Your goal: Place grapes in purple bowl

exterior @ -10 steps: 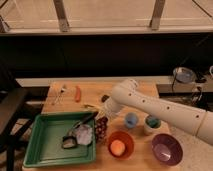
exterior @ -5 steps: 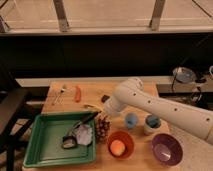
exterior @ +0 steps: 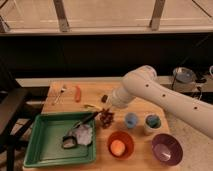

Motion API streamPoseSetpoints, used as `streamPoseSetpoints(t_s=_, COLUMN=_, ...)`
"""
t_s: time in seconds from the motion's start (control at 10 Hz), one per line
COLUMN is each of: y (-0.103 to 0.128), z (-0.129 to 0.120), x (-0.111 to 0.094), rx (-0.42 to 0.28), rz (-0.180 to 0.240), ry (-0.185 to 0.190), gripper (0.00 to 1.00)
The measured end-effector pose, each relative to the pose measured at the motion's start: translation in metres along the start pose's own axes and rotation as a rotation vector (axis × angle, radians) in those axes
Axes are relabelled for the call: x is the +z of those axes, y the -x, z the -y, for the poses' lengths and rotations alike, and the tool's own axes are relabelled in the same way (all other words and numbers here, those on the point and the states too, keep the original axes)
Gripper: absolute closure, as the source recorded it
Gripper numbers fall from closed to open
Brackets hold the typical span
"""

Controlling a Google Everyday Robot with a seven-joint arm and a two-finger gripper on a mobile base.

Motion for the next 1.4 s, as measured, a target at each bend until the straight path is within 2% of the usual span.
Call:
streamPoseSetpoints(t_s=0.2, y=-0.005, z=-0.006, x=-0.035, rx=0.043, rz=-0.026, ry=-0.002, gripper=1.00)
streamPoseSetpoints(t_s=0.3, y=-0.007, z=-0.015, x=-0.052, rx=0.072, rz=-0.042, ry=0.010, gripper=1.00)
streamPoseSetpoints(t_s=0.4, y=-0.007, z=-0.029, x=-0.068, rx=0.111, rz=-0.061, ry=0.038, gripper=1.00)
streamPoseSetpoints(t_s=0.5, y=-0.007, z=-0.038, x=-0.075, rx=0.139, rz=-0.068, ry=0.058, gripper=1.00)
streamPoseSetpoints(t_s=0.9, y=-0.008, z=-0.108, x=-0.113, rx=0.323, rz=-0.119, ry=0.148, gripper=1.00)
streamPoseSetpoints(t_s=1.0, y=-0.009, z=-0.132, x=-0.122, rx=0.385, rz=-0.131, ry=0.169, gripper=1.00)
streamPoseSetpoints(t_s=1.4, y=-0.017, z=-0.211, x=-0.139, rx=0.574, rz=-0.163, ry=0.232, gripper=1.00)
